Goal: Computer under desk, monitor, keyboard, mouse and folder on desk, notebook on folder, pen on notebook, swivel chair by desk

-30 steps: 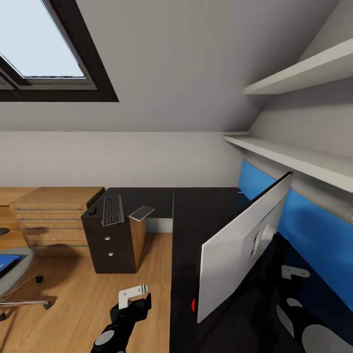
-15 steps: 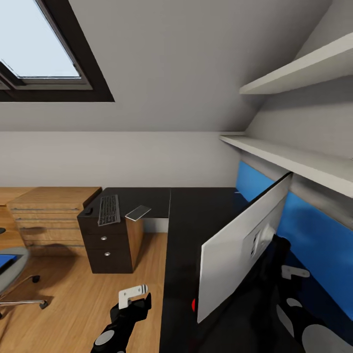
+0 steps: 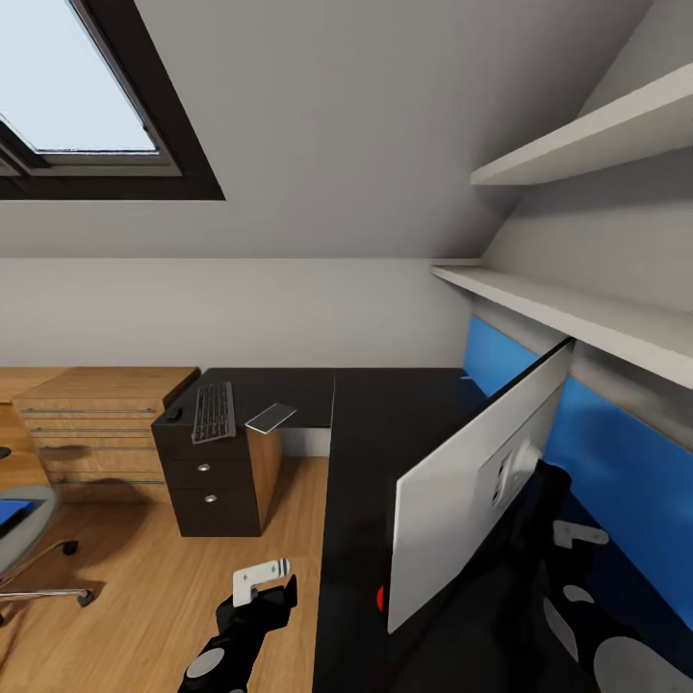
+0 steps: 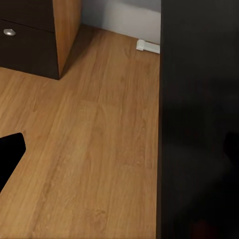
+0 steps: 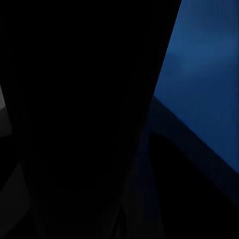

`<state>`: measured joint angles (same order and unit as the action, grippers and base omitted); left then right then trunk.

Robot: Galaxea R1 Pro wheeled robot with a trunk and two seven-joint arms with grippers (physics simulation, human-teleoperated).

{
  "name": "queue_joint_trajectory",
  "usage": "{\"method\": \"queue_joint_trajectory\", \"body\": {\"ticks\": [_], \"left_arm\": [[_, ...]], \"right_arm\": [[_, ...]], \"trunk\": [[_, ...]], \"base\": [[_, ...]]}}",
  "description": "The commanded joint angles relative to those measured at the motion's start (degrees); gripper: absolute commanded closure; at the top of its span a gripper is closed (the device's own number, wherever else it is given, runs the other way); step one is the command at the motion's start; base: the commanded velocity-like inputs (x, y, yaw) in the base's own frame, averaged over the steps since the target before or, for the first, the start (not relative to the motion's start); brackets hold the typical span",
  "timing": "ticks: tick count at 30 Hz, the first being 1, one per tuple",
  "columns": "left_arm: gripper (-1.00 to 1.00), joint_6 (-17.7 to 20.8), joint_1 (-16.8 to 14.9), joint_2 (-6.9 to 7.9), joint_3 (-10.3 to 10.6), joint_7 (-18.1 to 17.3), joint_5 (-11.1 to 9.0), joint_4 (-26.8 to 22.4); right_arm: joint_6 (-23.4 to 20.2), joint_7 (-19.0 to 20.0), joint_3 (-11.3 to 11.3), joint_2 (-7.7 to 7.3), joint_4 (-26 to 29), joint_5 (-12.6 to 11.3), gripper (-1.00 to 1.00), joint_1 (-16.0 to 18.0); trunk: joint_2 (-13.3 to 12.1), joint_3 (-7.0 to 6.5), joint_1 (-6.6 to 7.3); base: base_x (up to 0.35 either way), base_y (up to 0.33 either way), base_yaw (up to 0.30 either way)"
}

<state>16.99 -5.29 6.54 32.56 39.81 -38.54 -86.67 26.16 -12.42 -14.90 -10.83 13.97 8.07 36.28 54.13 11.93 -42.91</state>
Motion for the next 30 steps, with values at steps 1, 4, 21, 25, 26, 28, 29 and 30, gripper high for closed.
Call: {"method": "queue_joint_trajectory", "body": {"ticks": [1, 4, 21, 25, 26, 28, 29, 30], "left_arm": [[-1.0, 0.2, -0.1, 0.04, 0.1, 0.4, -0.2, -0.1], [-1.0, 0.2, -0.1, 0.03, 0.1, 0.4, -0.1, -0.1], [-1.0, 0.1, -0.1, 0.05, 0.1, 0.4, -0.3, -0.1], [-1.0, 0.1, -0.1, 0.05, 0.1, 0.4, -0.3, -0.1], [-1.0, 0.1, -0.1, 0.05, 0.1, 0.4, -0.3, -0.1], [-1.0, 0.1, -0.1, 0.05, 0.1, 0.4, -0.3, -0.1], [-1.0, 0.1, -0.1, 0.05, 0.1, 0.4, -0.3, -0.1], [-1.0, 0.1, -0.1, 0.05, 0.1, 0.4, -0.3, -0.1]], "right_arm": [[0.2, -0.2, -0.3, 0.01, 0.0, 0.6, 1.0, 0.1], [0.2, -0.2, -0.3, 0.01, 0.0, 0.6, 1.0, 0.1], [0.2, -0.2, -0.3, 0.06, -0.1, 0.6, 1.0, 0.1], [0.2, -0.2, -0.3, 0.05, 0.0, 0.6, 1.0, 0.1], [0.2, -0.2, -0.3, 0.03, 0.0, 0.6, 1.0, 0.1], [0.2, -0.2, -0.3, 0.02, 0.0, 0.6, 1.0, 0.1], [0.2, -0.2, -0.3, 0.02, 0.0, 0.6, 1.0, 0.1], [0.2, -0.2, -0.3, 0.02, 0.0, 0.6, 1.0, 0.1]], "trunk": [[0.1, 0.07, 0.0], [0.1, 0.07, 0.0], [0.1, 0.07, 0.0], [0.1, 0.07, 0.0], [0.1, 0.07, 0.0], [0.1, 0.07, 0.0], [0.1, 0.07, 0.0], [0.1, 0.07, 0.0]], "base": [[0.0, 0.0, 0.0], [0.0, -0.079, 0.0], [0.0, -0.053, 0.0], [0.0, 0.0, 0.0], [0.0, 0.0, 0.0], [0.0, 0.0, 0.0], [0.0, 0.0, 0.0], [0.0, 0.0, 0.0]]}}
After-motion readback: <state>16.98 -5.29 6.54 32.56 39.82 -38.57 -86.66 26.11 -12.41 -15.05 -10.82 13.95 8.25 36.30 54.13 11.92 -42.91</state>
